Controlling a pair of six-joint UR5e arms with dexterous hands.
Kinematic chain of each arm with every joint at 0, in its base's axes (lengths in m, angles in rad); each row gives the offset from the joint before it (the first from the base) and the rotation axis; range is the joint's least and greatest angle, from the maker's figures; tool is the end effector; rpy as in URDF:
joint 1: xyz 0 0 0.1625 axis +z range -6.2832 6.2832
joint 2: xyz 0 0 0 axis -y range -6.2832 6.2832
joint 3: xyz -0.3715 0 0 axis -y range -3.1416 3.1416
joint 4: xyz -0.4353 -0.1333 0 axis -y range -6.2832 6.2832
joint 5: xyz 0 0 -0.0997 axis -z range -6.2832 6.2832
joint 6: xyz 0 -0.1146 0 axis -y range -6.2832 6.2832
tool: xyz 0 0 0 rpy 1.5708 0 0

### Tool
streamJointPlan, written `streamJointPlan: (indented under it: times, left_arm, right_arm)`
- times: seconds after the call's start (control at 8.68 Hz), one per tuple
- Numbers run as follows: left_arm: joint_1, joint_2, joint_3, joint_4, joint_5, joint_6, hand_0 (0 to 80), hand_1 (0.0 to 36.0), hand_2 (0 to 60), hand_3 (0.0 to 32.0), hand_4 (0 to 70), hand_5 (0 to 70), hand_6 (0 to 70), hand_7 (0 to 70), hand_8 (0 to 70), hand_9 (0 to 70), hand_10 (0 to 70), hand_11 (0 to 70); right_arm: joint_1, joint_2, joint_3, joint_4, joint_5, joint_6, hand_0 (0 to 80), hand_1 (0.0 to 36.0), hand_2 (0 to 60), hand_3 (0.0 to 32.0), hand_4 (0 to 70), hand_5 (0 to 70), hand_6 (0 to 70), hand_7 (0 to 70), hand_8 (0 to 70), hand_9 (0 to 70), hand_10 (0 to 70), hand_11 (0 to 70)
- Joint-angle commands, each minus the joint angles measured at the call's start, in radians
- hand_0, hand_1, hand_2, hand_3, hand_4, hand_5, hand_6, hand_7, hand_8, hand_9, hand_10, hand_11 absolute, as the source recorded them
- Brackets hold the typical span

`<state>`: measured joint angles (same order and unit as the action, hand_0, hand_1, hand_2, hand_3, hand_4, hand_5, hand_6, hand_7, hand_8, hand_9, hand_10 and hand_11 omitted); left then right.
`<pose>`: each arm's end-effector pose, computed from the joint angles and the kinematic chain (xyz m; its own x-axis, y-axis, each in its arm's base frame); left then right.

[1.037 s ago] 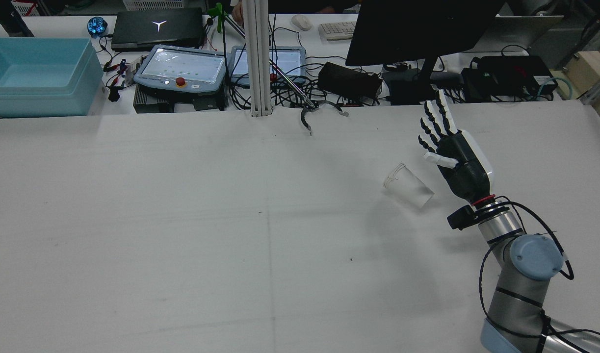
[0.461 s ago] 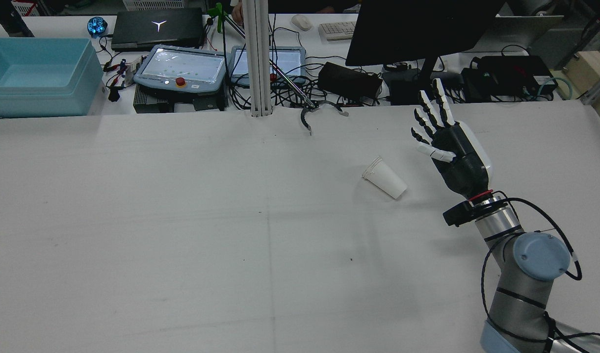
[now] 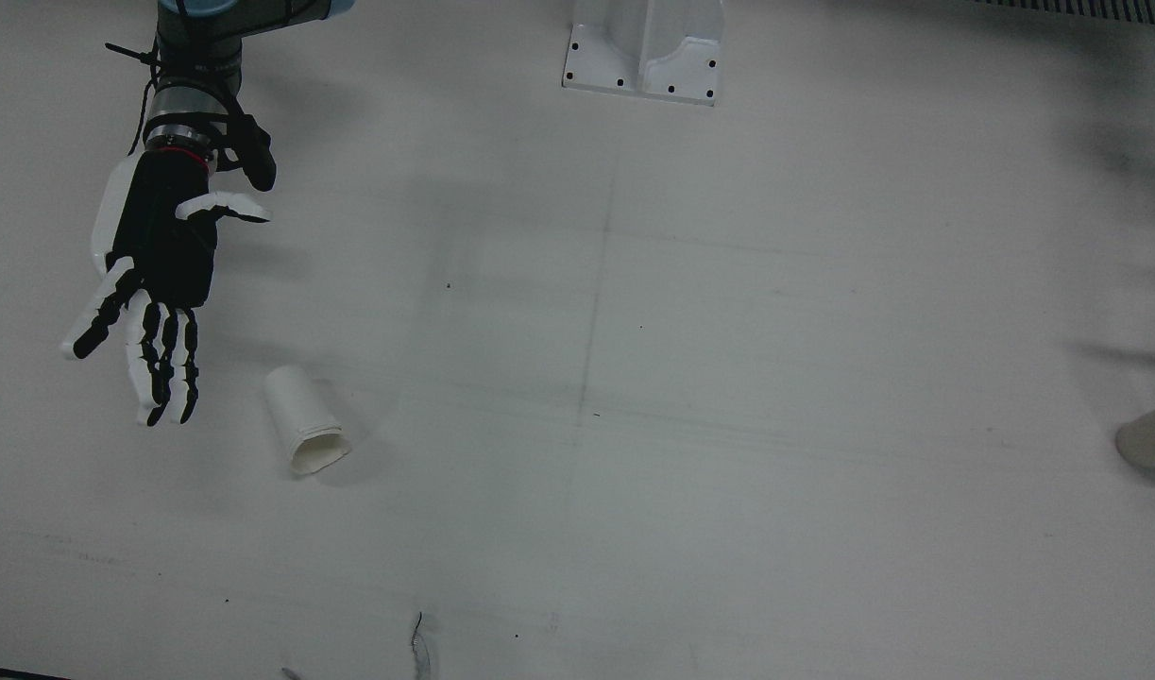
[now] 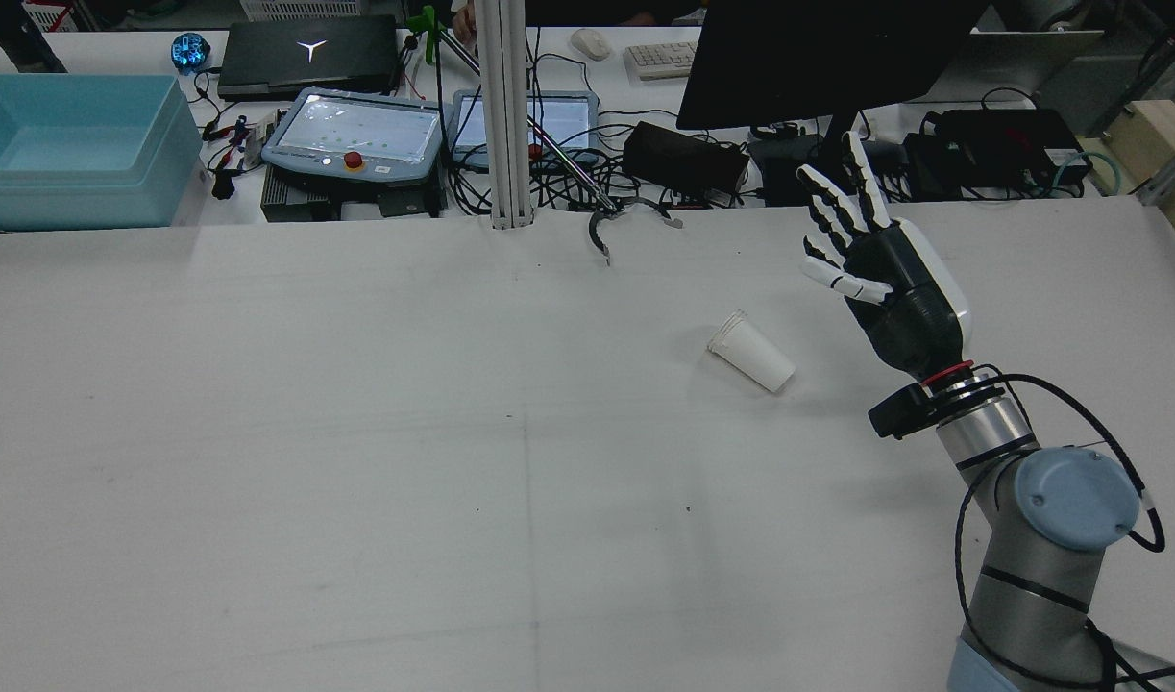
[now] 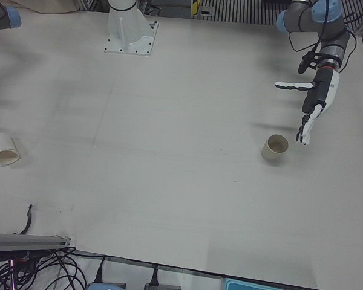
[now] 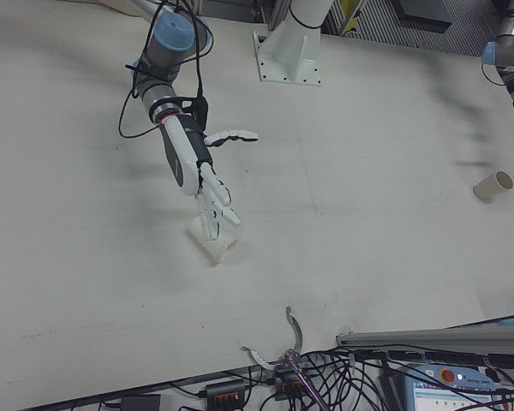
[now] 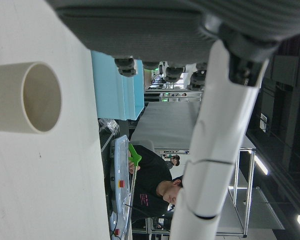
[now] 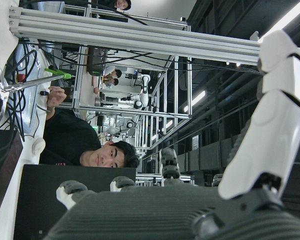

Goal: Pour water

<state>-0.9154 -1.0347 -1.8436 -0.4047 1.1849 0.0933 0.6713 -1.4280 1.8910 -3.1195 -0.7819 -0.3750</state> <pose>0.0733 -0.3848 0.6789 -0.9654 -0.2576 -0.0394 0.0041 0.1363 -0.9907 -0.3052 -0.5165 0.3863 -0.9989 0.0439 0.0161 -0.0008 0.3290 -0.9443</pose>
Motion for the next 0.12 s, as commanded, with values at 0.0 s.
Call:
streamJointPlan:
  times: [0.0]
  left_arm:
    - [0.128, 0.022, -0.065, 0.055, 0.036, 0.008, 80.0, 30.1, 0.0, 0.0, 20.5, 0.0, 8.6, 6.4, 1.0, 0.0, 3.6, 9.3]
  right_arm:
    - [0.080, -0.029, 0.216, -0.350, -0.093, -0.001, 47.2, 16.5, 18.2, 32.0, 0.0, 5.2, 8.6, 11.5, 0.7, 0.9, 0.0, 0.0]
